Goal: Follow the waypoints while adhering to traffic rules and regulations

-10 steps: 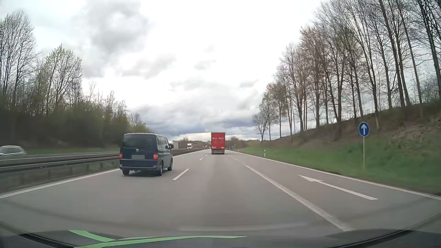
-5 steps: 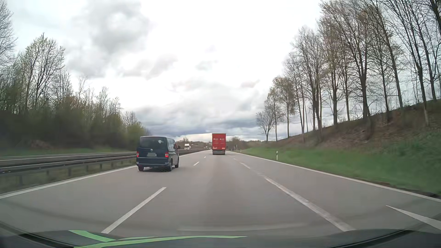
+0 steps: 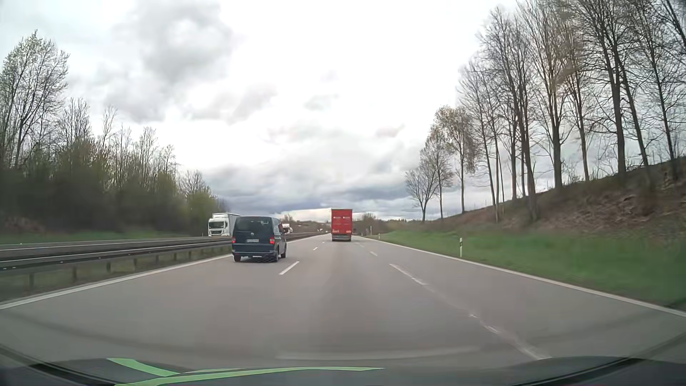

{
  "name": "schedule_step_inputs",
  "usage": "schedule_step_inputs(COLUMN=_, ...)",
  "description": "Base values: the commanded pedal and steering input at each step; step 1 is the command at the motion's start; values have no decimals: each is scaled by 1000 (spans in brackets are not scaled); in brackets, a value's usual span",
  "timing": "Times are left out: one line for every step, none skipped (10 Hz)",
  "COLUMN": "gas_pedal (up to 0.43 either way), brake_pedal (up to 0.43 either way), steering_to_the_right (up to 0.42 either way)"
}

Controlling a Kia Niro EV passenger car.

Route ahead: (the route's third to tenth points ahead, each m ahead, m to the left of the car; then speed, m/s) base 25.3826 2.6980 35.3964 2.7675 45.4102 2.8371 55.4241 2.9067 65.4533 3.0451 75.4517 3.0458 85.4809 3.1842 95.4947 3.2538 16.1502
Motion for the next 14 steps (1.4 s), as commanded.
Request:
schedule_step_inputs(gas_pedal=110, brake_pedal=0, steering_to_the_right=-3)
schedule_step_inputs(gas_pedal=118, brake_pedal=0, steering_to_the_right=-3)
schedule_step_inputs(gas_pedal=118, brake_pedal=0, steering_to_the_right=-2)
schedule_step_inputs(gas_pedal=118, brake_pedal=0, steering_to_the_right=-3)
schedule_step_inputs(gas_pedal=130, brake_pedal=0, steering_to_the_right=-3)
schedule_step_inputs(gas_pedal=130, brake_pedal=0, steering_to_the_right=-3)
schedule_step_inputs(gas_pedal=130, brake_pedal=0, steering_to_the_right=-2)
schedule_step_inputs(gas_pedal=130, brake_pedal=0, steering_to_the_right=-3)
schedule_step_inputs(gas_pedal=130, brake_pedal=0, steering_to_the_right=-3)
schedule_step_inputs(gas_pedal=130, brake_pedal=0, steering_to_the_right=-3)
schedule_step_inputs(gas_pedal=130, brake_pedal=0, steering_to_the_right=-3)
schedule_step_inputs(gas_pedal=138, brake_pedal=0, steering_to_the_right=-3)
schedule_step_inputs(gas_pedal=138, brake_pedal=0, steering_to_the_right=-2)
schedule_step_inputs(gas_pedal=138, brake_pedal=0, steering_to_the_right=-3)
